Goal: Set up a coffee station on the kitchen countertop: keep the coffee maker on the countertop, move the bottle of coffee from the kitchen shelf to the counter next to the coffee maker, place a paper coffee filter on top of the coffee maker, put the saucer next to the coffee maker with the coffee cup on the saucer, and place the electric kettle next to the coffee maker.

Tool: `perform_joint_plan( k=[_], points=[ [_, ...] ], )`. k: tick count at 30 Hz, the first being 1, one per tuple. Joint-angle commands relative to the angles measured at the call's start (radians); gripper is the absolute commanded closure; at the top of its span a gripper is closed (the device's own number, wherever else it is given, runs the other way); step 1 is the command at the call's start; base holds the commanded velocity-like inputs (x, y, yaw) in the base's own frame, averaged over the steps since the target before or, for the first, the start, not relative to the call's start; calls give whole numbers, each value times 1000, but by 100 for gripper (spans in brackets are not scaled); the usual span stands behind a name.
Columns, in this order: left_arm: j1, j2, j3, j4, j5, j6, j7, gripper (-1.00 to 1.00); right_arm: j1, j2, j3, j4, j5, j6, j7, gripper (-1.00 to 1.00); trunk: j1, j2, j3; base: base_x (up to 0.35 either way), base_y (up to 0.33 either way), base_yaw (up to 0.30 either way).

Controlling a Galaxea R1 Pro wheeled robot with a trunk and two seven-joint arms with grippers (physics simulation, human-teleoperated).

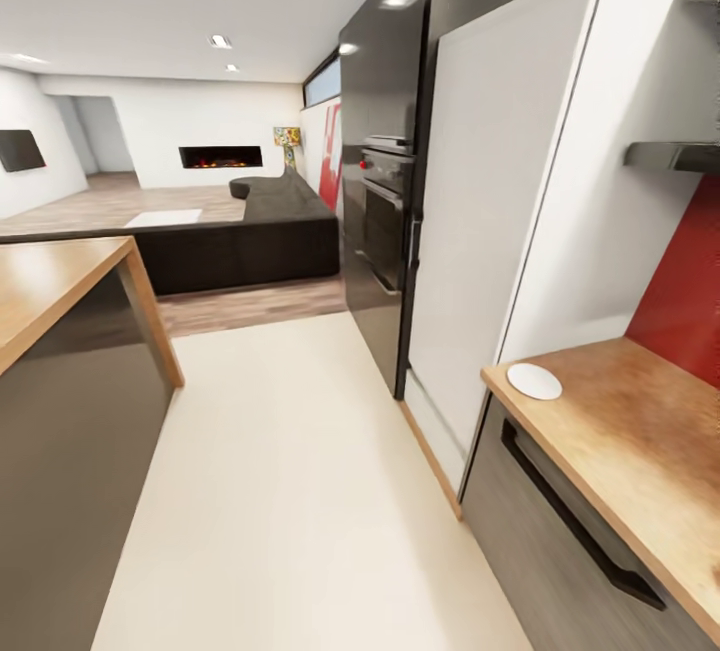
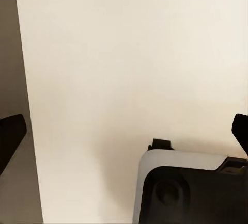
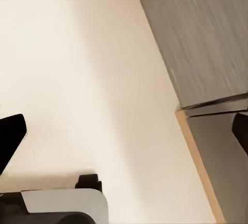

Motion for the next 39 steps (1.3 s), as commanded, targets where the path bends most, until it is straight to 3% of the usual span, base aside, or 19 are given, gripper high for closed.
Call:
perform_joint_plan(
  k=[1,22,39],
  points=[
    [-1,-1,6,0,-11,-4,2,-100,-1,0,-8,1,8,-4,5,-100,1,-2,-2,238,274,-259],
    [-1,-1,10,-1,-10,-4,2,-100,-1,0,-7,1,8,-4,5,-100,1,-2,-2,231,254,-260],
    [-1,-1,11,-1,-10,-4,2,-100,-1,0,-7,1,8,-4,5,-100,1,-2,-2,28,24,-260]
  ],
)
